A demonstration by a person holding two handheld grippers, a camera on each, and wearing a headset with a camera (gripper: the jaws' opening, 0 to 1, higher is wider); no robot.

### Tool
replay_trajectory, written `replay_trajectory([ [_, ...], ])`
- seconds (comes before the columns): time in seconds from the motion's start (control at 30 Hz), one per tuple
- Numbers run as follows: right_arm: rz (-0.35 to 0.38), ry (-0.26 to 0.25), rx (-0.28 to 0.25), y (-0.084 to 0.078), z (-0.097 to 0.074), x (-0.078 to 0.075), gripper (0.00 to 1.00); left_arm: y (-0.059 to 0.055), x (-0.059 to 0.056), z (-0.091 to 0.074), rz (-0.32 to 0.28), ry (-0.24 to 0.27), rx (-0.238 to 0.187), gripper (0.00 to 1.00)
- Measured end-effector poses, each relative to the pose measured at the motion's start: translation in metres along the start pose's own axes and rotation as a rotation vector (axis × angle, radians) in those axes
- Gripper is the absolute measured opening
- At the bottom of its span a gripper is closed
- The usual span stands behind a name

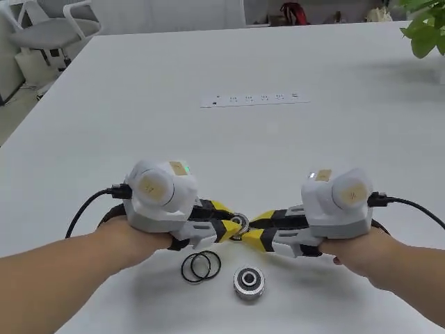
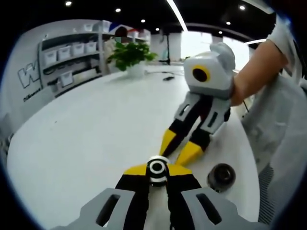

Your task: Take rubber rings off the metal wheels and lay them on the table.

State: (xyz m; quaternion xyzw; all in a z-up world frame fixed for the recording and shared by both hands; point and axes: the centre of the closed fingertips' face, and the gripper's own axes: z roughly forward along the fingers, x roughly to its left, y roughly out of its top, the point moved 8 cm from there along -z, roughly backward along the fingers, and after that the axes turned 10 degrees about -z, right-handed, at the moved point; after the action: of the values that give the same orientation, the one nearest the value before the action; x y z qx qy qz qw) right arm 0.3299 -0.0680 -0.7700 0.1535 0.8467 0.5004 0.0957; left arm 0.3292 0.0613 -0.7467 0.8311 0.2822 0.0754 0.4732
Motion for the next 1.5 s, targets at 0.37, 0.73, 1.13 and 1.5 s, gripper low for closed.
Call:
replay_trajectory([
  [0.37, 0.201, -0.011, -0.044, -0.006, -0.003, -0.004, 0.0, 0.001, 0.0, 0.001, 0.008, 0.018, 0.009, 0.13],
  [0.73, 0.345, -0.047, -0.117, -0.002, -0.01, -0.01, 0.0, 0.002, -0.001, 0.002, 0.032, 0.019, 0.034, 0.12],
  [1.13, 0.418, -0.043, -0.141, 0.004, -0.009, -0.008, 0.0, 0.003, -0.002, 0.003, 0.051, 0.048, 0.047, 0.12],
  [1.5, 0.416, -0.014, -0.143, 0.008, -0.008, -0.005, 0.0, 0.003, -0.003, 0.003, 0.061, 0.055, 0.055, 0.12],
])
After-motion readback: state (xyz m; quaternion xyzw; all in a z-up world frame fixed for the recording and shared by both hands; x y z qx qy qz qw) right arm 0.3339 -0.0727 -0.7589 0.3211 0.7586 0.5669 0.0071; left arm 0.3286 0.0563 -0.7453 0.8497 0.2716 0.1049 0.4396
